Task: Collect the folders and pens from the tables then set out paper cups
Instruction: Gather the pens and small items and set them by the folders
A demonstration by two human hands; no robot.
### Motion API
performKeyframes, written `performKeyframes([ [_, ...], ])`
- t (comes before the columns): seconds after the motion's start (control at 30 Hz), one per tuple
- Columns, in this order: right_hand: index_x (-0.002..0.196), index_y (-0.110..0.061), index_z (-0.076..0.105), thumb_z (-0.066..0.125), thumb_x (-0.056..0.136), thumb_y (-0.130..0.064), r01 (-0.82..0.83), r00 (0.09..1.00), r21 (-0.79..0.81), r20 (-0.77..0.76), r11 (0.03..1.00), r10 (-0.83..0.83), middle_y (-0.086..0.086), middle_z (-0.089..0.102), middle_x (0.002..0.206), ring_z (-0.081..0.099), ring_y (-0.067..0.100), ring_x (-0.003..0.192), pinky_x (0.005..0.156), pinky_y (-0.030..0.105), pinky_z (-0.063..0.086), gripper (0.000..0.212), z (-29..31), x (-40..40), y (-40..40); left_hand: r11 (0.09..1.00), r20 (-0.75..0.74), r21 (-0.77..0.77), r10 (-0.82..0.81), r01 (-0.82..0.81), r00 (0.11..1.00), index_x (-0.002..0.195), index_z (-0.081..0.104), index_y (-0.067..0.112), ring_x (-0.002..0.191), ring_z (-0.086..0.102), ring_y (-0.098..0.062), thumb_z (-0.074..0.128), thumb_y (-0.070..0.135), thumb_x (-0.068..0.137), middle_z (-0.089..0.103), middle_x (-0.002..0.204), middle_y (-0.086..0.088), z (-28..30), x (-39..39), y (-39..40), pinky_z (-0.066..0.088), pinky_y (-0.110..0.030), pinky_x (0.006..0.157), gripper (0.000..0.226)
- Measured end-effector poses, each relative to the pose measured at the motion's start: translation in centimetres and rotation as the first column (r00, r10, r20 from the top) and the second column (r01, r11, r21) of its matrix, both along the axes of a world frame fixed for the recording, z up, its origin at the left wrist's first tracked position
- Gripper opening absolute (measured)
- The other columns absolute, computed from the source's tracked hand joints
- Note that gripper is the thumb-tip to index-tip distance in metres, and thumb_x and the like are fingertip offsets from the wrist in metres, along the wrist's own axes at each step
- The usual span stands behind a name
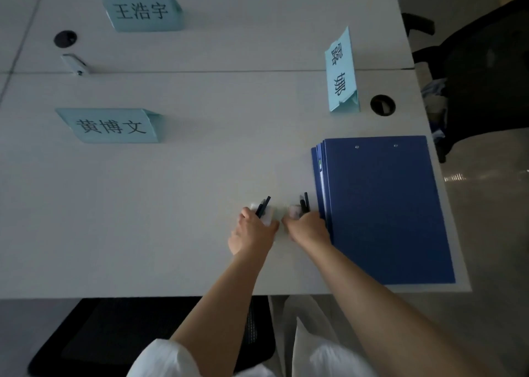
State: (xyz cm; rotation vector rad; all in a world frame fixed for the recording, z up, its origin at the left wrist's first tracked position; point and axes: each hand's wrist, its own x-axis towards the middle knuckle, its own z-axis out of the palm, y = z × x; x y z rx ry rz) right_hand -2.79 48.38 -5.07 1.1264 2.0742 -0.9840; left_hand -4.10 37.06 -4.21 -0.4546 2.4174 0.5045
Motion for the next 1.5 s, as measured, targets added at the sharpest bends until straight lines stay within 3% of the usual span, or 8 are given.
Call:
performKeyframes([
  [0.13,0.131,-0.003,0.038,0.059,0.078,-0.061,-0.040,0.999,0.016,0.016,0.999,0.040,0.013,0.052,0.127,0.060,0.032,0.105,0.073,0.035,0.050,0.081,0.3,-0.2,0.2,0.996,0.040,0.061,0.062,-0.064,0.997,0.116,0.040,0.010,0.113,0.057,-0.034,0.058,0.061,0.084,0.058,0.123,-0.011,0.1,0.2,0.3,0.045,-0.040,0.084,0.063],
  [0.27,0.135,-0.001,0.033,0.058,0.084,-0.053,-0.085,0.996,0.020,0.039,0.996,0.084,0.014,0.044,0.136,0.053,0.033,0.116,0.084,0.039,0.048,0.077,0.0,-0.2,0.4,0.979,0.038,0.175,0.101,-0.106,0.994,0.118,0.047,0.013,0.097,0.058,-0.031,0.057,0.042,0.088,0.061,0.110,-0.009,0.3,0.5,-0.3,0.050,-0.040,0.083,0.043],
  [0.57,0.120,-0.001,0.049,0.053,0.088,-0.051,-0.178,0.983,0.056,-0.035,0.982,0.180,0.017,0.053,0.119,0.057,0.031,0.102,0.065,0.029,0.046,0.060,1.2,0.8,0.5,0.959,-0.008,0.253,0.135,-0.129,0.991,0.105,0.061,0.009,0.077,0.055,-0.027,0.054,0.028,0.089,0.059,0.084,-0.006,0.9,0.8,-1.3,0.041,-0.030,0.063,0.026],
  [0.77,0.095,-0.006,0.054,0.043,0.088,-0.064,-0.191,0.977,0.072,-0.083,0.979,0.196,0.013,0.060,0.100,0.056,0.024,0.068,0.043,0.025,0.029,0.059,1.8,2.1,1.3,0.959,-0.025,0.257,0.132,-0.121,0.991,0.103,0.057,0.011,0.081,0.057,-0.029,0.054,0.028,0.090,0.061,0.089,-0.008,1.0,1.4,-1.4,0.049,-0.037,0.072,0.022],
  [0.97,0.088,-0.008,0.058,0.058,0.088,-0.037,-0.133,0.964,0.026,-0.228,0.991,0.136,0.011,0.062,0.093,0.058,0.020,0.065,0.048,0.026,0.041,0.029,3.1,2.4,2.4,0.960,-0.143,0.243,0.178,-0.140,0.974,0.104,0.056,0.011,0.083,0.057,-0.025,0.057,0.023,0.089,0.059,0.095,-0.005,2.2,1.6,-1.1,0.044,-0.031,0.067,0.019],
  [1.13,0.105,-0.005,0.052,0.053,0.093,-0.016,-0.099,0.949,-0.050,-0.306,0.994,0.079,0.009,0.059,0.096,0.055,0.012,0.069,0.049,0.022,0.039,0.017,4.9,2.5,4.1,0.784,0.075,0.519,0.356,-0.342,0.931,0.104,0.055,0.005,0.055,0.049,-0.020,0.051,0.014,0.089,0.060,0.082,-0.010,2.7,0.3,2.4,0.039,-0.026,0.049,0.018],
  [1.33,0.100,-0.005,0.053,0.057,0.091,-0.013,-0.107,0.931,-0.053,-0.357,0.993,0.082,0.001,0.055,0.084,0.048,0.006,0.065,0.047,0.016,0.033,0.013,5.4,2.6,5.4,0.664,0.270,0.598,0.362,-0.450,0.892,0.119,0.048,0.001,0.079,0.063,-0.026,0.054,0.002,0.089,0.062,0.106,-0.020,2.1,-0.6,6.8,0.059,-0.044,0.080,0.030],
  [1.5,0.085,-0.010,0.049,0.055,0.089,-0.012,-0.102,0.922,-0.112,-0.385,0.988,0.051,0.001,0.053,0.075,0.049,0.012,0.064,0.047,0.017,0.033,0.007,5.8,3.0,6.2,0.726,0.230,0.557,0.333,-0.404,0.915,0.136,0.043,0.007,0.099,0.064,-0.030,0.052,0.010,0.084,0.062,0.108,-0.014,1.9,-0.9,8.2,0.056,-0.048,0.089,0.054],
])
